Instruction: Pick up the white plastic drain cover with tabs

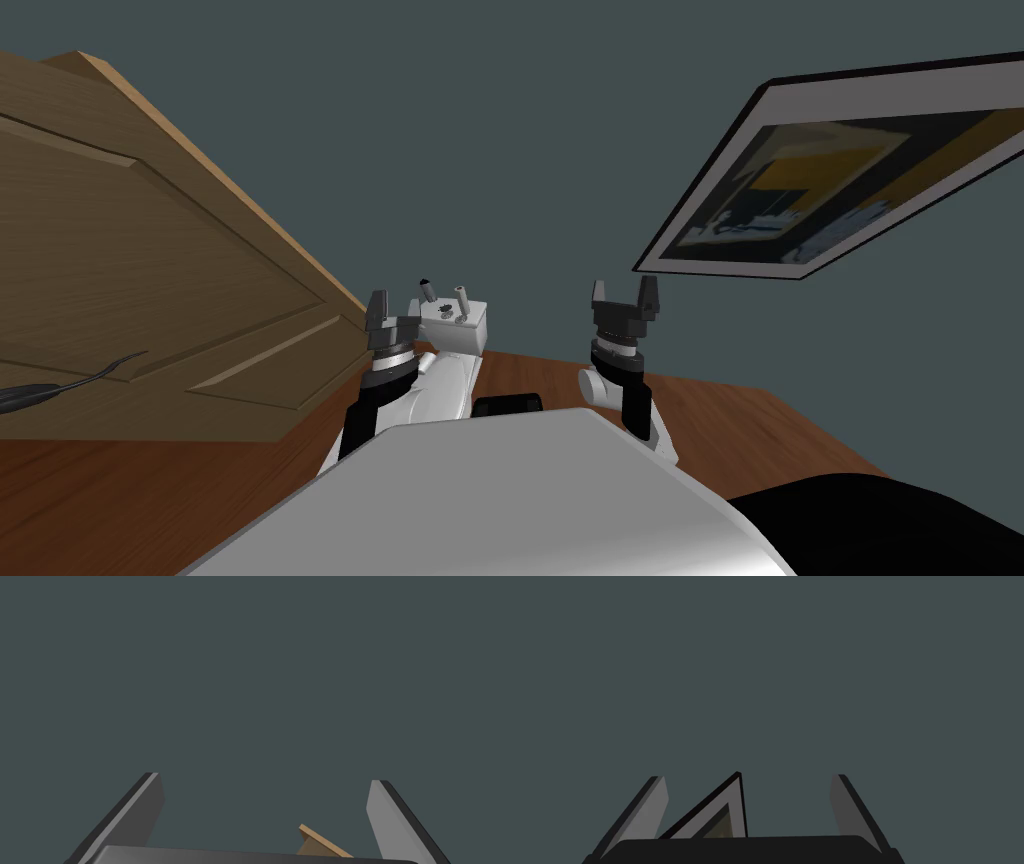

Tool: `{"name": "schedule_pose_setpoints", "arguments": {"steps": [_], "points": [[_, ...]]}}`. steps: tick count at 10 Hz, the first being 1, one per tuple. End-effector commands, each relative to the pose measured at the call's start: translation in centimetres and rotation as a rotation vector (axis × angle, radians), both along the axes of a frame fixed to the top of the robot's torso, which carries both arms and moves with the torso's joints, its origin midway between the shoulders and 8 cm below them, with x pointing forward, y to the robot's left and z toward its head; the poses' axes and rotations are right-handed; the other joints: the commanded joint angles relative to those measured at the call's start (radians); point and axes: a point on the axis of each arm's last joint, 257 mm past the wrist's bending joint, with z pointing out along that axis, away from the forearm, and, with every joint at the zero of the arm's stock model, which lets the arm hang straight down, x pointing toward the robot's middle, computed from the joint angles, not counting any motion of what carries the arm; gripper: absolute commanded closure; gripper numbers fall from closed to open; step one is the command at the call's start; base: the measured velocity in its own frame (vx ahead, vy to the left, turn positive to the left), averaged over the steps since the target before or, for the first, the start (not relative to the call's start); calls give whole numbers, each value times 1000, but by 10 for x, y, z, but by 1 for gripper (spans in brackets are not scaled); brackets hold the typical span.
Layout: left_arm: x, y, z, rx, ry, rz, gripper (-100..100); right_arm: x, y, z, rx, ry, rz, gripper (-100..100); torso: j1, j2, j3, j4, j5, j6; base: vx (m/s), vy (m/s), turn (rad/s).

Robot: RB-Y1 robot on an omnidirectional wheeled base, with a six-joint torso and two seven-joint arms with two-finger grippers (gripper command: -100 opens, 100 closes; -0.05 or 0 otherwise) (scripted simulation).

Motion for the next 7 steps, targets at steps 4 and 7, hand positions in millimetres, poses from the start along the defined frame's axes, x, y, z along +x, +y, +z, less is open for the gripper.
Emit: {"name": "schedule_pose_setpoints", "arguments": {"steps": [4, 7], "points": [[14, -8, -21, 74, 77, -49, -100, 0, 0, 0, 0, 0, 0, 0, 0, -1, -1, 0, 0, 0, 14, -2, 6], [34, -5, -55, 91, 184, -66, -100, 0, 0, 0, 0, 0, 0, 0, 0, -3, -2, -1, 0, 0, 37, -6, 14]]}}
